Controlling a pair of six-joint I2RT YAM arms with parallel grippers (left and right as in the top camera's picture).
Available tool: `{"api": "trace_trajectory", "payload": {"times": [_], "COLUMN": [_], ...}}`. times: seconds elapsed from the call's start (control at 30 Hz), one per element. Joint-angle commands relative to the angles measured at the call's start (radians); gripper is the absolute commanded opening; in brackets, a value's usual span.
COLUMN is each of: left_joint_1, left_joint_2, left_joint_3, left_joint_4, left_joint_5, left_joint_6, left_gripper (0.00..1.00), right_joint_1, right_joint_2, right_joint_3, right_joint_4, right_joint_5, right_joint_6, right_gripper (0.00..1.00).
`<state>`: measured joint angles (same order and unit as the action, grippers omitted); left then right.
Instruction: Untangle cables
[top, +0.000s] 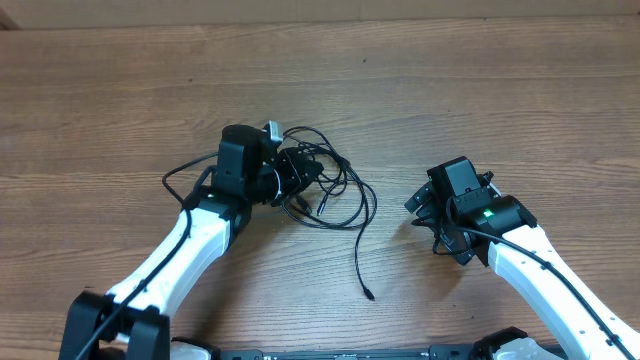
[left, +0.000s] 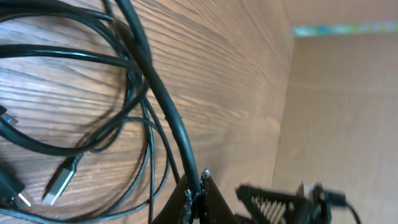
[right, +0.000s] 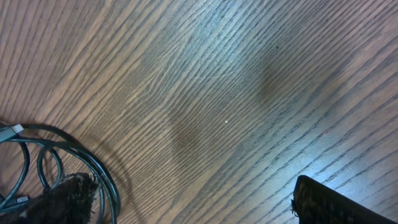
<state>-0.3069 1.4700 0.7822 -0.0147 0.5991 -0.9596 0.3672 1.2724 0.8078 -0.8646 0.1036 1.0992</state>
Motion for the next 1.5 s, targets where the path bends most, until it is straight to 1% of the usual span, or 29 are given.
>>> {"api": "trace_trajectory", "payload": {"times": [0.0,0.13,0.23,0.3,0.37,0.47,0.53,0.7,0.73,0.83,0.87,0.93,0.97,1.03,1.07,1.13,1.2,1.3,1.37,1.47], "left_joint_1": [0.003,0.002,-0.005,-0.008,-0.008,-0.008,-0.008,-0.008,-0.008,-0.008,-0.008,-0.008,-0.008,-0.008,-0.008,-0.008,-0.008,-0.007,-0.006,-0.006], "left_joint_2": [-0.057,-0.105,-0.154,-0.19,-0.221,-0.262,-0.282,-0.294,-0.294,-0.294,-0.294,-0.294,-0.294,-0.294,-0.294,-0.294,-0.294,-0.294,-0.294,-0.294], "left_joint_3": [0.023,0.025,0.035,0.046,0.061,0.108,0.166,0.291,0.306,0.32,0.32,0.32,0.32,0.32,0.32,0.32,0.32,0.32,0.32,0.32], "left_joint_4": [-0.031,-0.035,-0.039,-0.054,-0.092,-0.194,-0.284,-0.431,-0.451,-0.481,-0.492,-0.513,-0.52,-0.519,-0.518,-0.52,-0.528,-0.529,-0.505,-0.427], "left_joint_5": [0.045,0.048,0.057,0.056,0.056,0.056,0.056,0.056,0.055,0.056,0.056,0.063,0.14,0.247,0.299,0.36,0.379,0.418,0.484,0.593], "left_joint_6": [0.111,0.154,0.206,0.258,0.304,0.406,0.49,0.627,0.653,0.752,0.787,0.844,0.919,0.999,1.03,1.055,1.062,1.07,1.072,1.06], "left_gripper": [0.04,0.04,0.04,0.04,0.04,0.04,0.04,0.04,0.04,0.04,0.04,0.04,0.04,0.04,0.04,0.04,0.04,0.04,0.04,0.04], "right_joint_1": [-0.002,-0.002,-0.002,-0.002,-0.002,-0.002,-0.002,-0.002,-0.002,-0.002,-0.002,-0.002,-0.002,-0.002,-0.002,-0.002,-0.002,-0.002,-0.002,-0.002], "right_joint_2": [-0.004,-0.004,-0.004,-0.004,-0.004,-0.004,-0.004,-0.004,-0.004,-0.004,-0.004,-0.004,-0.004,-0.004,-0.004,-0.004,-0.004,-0.004,-0.004,-0.004], "right_joint_3": [-0.003,-0.003,-0.002,-0.002,-0.002,-0.002,-0.003,-0.002,-0.003,-0.002,-0.002,-0.002,-0.003,-0.002,-0.002,-0.002,-0.003,-0.002,-0.002,-0.002], "right_joint_4": [0.002,0.002,0.005,0.037,0.053,0.055,0.055,0.071,0.074,0.09,0.11,0.181,0.259,0.332,0.369,0.428,0.494,0.575,0.604,0.617], "right_joint_5": [0.003,0.003,0.003,0.003,0.003,0.003,0.003,-0.01,-0.034,-0.195,-0.261,-0.441,-0.611,-0.752,-0.797,-0.833,-0.859,-0.883,-0.883,-0.878], "right_joint_6": [0.003,0.003,0.003,0.003,0.003,0.003,0.003,0.003,0.002,-0.022,-0.063,-0.21,-0.362,-0.47,-0.491,-0.491,-0.491,-0.486,-0.475,-0.476], "right_gripper": [1.0,1.0,1.0,1.0,1.0,1.0,1.0,1.0,1.0,1.0,1.0,1.0,0.98,0.97,0.98,0.98,1.0,1.0,1.0,0.99]}}
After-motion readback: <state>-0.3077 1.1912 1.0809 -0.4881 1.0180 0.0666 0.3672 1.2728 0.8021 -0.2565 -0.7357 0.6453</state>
